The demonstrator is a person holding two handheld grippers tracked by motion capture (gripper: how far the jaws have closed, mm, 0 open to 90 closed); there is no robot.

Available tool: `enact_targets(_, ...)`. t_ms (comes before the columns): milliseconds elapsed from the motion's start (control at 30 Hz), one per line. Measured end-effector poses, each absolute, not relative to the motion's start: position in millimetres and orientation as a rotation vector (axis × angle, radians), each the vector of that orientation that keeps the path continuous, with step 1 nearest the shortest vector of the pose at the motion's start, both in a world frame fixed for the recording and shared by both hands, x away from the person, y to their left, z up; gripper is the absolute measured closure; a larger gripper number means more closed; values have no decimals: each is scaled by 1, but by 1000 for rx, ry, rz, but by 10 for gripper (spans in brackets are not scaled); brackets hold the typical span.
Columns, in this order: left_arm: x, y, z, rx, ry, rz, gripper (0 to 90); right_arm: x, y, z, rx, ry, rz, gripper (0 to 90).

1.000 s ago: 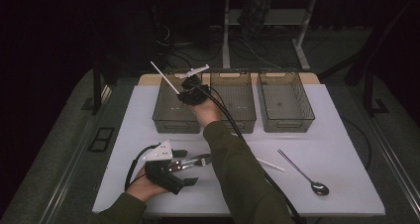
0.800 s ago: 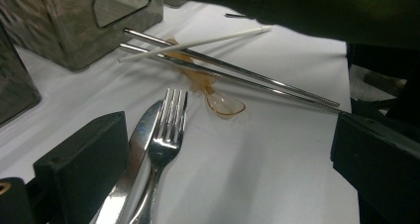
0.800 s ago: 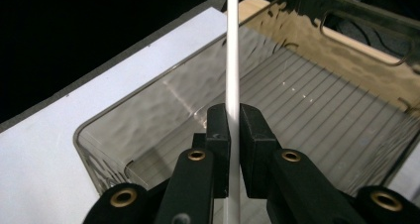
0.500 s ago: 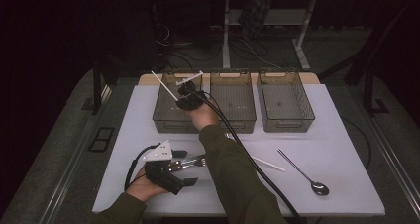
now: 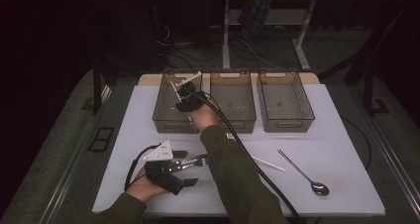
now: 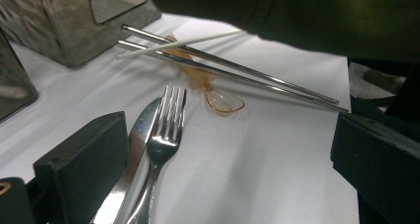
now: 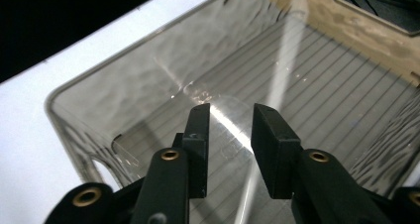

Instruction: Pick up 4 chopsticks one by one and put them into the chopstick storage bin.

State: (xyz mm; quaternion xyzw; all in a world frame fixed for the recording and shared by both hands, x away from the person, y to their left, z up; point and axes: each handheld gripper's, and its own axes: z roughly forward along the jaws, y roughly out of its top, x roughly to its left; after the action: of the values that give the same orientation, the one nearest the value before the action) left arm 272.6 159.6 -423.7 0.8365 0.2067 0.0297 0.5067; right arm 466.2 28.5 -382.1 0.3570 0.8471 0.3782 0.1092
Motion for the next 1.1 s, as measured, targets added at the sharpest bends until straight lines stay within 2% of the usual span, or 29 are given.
enact_targets(333,273,159,-424,2025,500,76,5,451,8,-360,986,2538,1199,517)
enact_targets(500,273,159,-424,2025,502,76,5,441,-10,-351,962,2574,1228,469)
enact_targets(1100,273,159,-426,2036,516,91,4,407,-88,-337,871,2534,1326,395)
